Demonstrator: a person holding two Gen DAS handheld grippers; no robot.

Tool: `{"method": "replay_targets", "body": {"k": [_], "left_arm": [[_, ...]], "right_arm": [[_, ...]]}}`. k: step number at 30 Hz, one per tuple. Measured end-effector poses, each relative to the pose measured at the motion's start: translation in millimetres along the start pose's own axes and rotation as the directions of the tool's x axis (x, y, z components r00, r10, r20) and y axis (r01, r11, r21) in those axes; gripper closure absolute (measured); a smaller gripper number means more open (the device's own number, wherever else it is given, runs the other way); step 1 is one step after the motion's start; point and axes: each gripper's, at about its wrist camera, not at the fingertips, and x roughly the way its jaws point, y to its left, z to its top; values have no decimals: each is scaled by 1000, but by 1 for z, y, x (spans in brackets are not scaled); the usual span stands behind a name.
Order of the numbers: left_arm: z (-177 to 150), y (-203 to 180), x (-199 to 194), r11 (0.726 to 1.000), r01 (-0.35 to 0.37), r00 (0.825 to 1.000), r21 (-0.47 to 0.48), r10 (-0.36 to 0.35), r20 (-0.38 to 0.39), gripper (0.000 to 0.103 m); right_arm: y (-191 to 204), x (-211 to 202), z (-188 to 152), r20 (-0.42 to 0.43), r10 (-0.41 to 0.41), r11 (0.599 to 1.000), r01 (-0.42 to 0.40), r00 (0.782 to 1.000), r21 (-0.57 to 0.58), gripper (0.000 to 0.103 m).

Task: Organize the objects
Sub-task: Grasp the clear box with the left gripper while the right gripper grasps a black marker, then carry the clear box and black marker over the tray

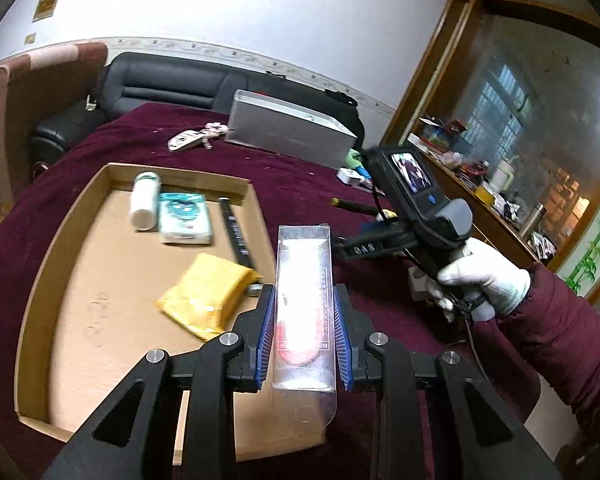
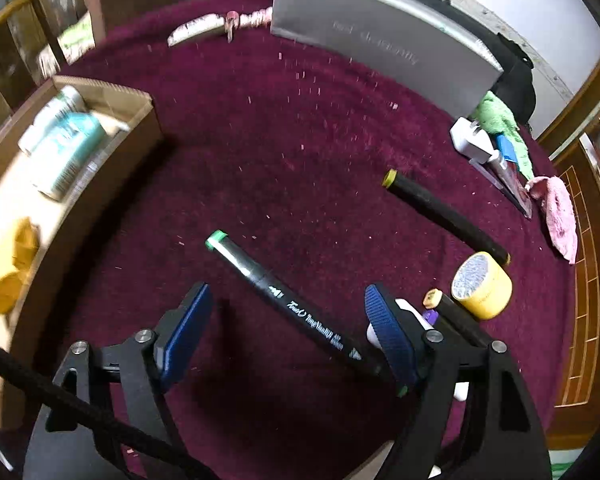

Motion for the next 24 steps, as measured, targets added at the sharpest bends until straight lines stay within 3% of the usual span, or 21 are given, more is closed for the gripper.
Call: {"method": "replay_targets", "body": {"k": [2,6,7,11,16,24], "left_arm": [[0,10,0,1000,1,1000,-19,-1,1,80],[-1,21,5,999,8,1000,-41,-8,1,80],[-1,22,5,999,12,1000,-43,-12,1,80],[-3,24,2,999,18,1000,-46,-17,7,80],[-5,24,-13,999,6,1000,-43,-5,31,80],[-8,25,-33,998,-31,997,-48,35,65,80]], "right_arm": [[0,5,-1,-25,8,1000,-8,1000,-6,42],[0,0,-4,-43,67,997,-66,997,40,85],[3,-1,-5,-50,69,997,-67,996,44,89],[10,-8,-16,-49,118,990,-113,992,86,91],[5,-29,-33,29,208,959,-210,978,191,90],[6,-91,-52,211,329,897,-375,920,233,90]]}}
